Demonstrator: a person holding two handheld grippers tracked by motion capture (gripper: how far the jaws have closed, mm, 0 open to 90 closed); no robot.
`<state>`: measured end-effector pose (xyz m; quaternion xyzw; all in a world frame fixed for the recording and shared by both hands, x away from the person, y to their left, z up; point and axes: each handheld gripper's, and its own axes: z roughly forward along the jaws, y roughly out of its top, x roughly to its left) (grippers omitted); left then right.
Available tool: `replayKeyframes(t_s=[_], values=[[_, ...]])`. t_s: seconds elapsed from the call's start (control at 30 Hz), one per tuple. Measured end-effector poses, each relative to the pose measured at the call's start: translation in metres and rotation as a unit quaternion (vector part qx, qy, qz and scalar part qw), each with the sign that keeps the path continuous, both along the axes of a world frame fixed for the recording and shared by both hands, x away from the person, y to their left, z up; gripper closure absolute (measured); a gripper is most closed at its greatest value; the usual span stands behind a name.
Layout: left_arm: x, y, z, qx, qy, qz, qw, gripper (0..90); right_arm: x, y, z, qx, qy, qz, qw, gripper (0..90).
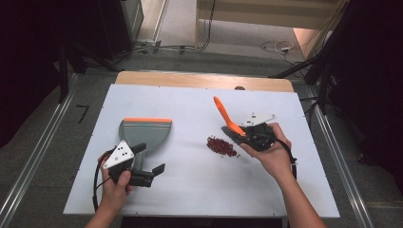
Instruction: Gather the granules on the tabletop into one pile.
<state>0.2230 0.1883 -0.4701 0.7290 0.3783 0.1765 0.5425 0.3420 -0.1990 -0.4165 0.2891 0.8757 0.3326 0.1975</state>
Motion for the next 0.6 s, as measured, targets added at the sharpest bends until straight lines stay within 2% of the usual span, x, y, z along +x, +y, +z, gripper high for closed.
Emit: replayKeyframes(t_s=[0.1, 0.27, 0.37, 0.6], values=[[0.000, 0.000, 0.000, 0.001, -0.001, -0.001, 1.0000, 0.0, -0.005, -0.010, 0.001, 0.015, 0.017, -0.025, 0.9994, 68.4], [0.000, 0.000, 0.000, 0.000, -0.001, 0.001, 1.0000, 0.0, -0.010, -0.028, 0.001, 0.054, 0.034, -0.036, 0.9973, 68.5], [0.000, 0.000, 0.000, 0.000, -0.001, 0.002, 1.0000, 0.0, -0.013, -0.039, 0.000, 0.070, 0.036, -0.044, 0.9959, 68.5], [0.000, 0.002, 0.000, -0.002, -0.001, 0.005, 1.0000, 0.0, -0.020, -0.063, -0.004, 0.092, 0.046, -0.062, 0.9927, 68.5]])
